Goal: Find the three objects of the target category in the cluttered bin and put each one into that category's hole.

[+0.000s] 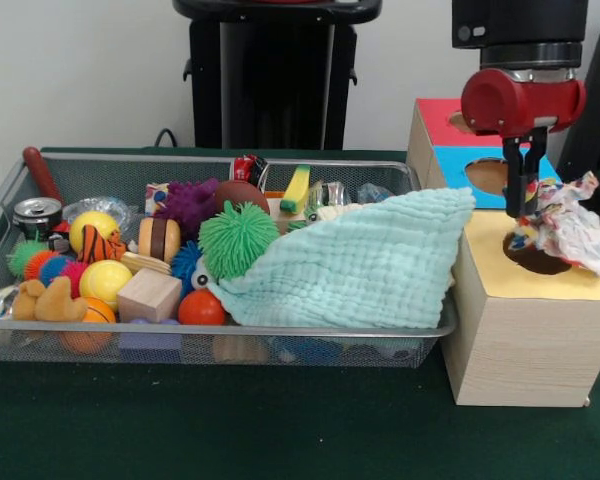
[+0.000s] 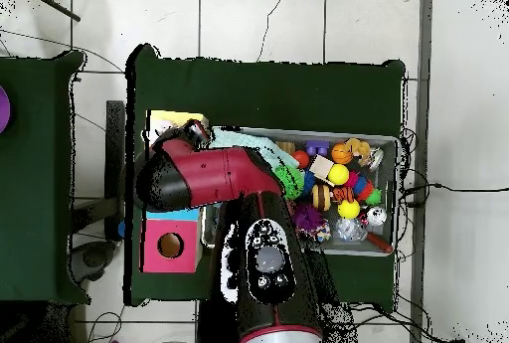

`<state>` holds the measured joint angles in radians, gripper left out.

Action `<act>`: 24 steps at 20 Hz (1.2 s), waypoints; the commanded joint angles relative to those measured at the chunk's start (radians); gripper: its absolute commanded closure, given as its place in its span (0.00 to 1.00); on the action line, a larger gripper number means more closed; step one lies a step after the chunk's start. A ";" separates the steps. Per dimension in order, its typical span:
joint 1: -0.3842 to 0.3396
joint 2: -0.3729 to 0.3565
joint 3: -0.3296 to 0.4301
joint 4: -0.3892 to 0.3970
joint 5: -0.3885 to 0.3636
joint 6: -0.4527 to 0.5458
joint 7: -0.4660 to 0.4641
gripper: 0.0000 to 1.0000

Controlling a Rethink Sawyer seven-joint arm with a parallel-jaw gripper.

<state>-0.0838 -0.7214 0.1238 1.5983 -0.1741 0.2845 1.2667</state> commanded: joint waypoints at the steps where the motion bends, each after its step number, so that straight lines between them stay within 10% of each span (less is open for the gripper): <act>1: 0.002 0.019 -0.027 -0.022 -0.006 0.072 0.152 1.00; 24: 0.022 0.169 -0.017 -0.034 0.007 -0.012 0.183 1.00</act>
<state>-0.0725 -0.6408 0.0982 1.5795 -0.1730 0.2843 1.2667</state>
